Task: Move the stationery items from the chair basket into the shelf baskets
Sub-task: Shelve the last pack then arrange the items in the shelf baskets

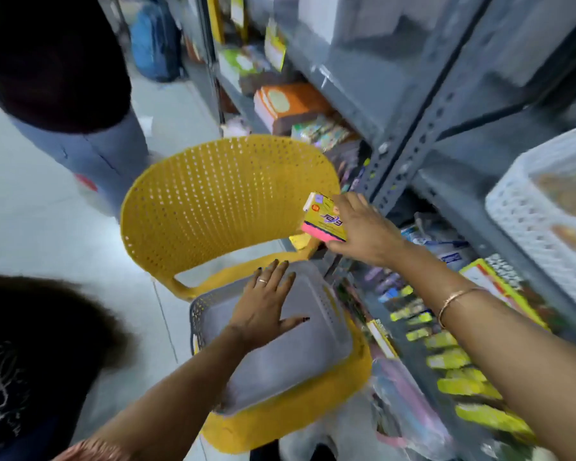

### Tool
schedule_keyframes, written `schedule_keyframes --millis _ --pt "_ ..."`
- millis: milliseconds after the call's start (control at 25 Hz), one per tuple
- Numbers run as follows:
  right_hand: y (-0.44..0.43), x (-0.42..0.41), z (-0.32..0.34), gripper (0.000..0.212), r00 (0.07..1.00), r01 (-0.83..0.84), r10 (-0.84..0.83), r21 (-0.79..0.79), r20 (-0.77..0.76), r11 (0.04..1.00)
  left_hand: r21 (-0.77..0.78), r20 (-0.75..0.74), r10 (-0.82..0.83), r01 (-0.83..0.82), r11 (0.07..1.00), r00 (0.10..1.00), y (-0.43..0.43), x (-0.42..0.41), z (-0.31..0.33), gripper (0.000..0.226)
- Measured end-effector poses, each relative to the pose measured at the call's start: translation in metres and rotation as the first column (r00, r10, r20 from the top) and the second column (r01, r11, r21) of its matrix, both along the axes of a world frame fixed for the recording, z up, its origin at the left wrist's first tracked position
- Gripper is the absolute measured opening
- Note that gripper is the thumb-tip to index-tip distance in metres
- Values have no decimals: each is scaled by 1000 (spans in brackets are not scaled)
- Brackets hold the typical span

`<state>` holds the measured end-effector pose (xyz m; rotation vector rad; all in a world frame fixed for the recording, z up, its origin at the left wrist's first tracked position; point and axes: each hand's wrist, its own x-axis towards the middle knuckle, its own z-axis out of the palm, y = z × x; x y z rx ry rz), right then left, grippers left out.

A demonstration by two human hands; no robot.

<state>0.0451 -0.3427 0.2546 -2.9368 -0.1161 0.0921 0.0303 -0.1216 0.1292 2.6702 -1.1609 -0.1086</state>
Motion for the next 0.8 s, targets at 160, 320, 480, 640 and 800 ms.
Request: schedule_keyframes --millis 160,320,480,640,800 --pt "-24 -27 118 81 982 113 -112 4 150 994 -114 166 -87 107 988 982 -43 23 89 89" --pt "-71 -89 209 72 929 300 -287 -21 235 954 -240 292 -181 255 937 939 -111 26 171 88" --pt "-129 -179 254 61 826 531 -514 -14 232 847 -325 402 -354 493 807 844 -191 -16 223 85" --pt "-176 -297 266 64 679 729 -698 -96 227 678 -333 482 -515 692 640 709 -266 -104 249 78" --pt "-203 -386 250 70 545 838 -822 -82 168 539 -348 500 -640 812 469 584 -300 -191 239 66"
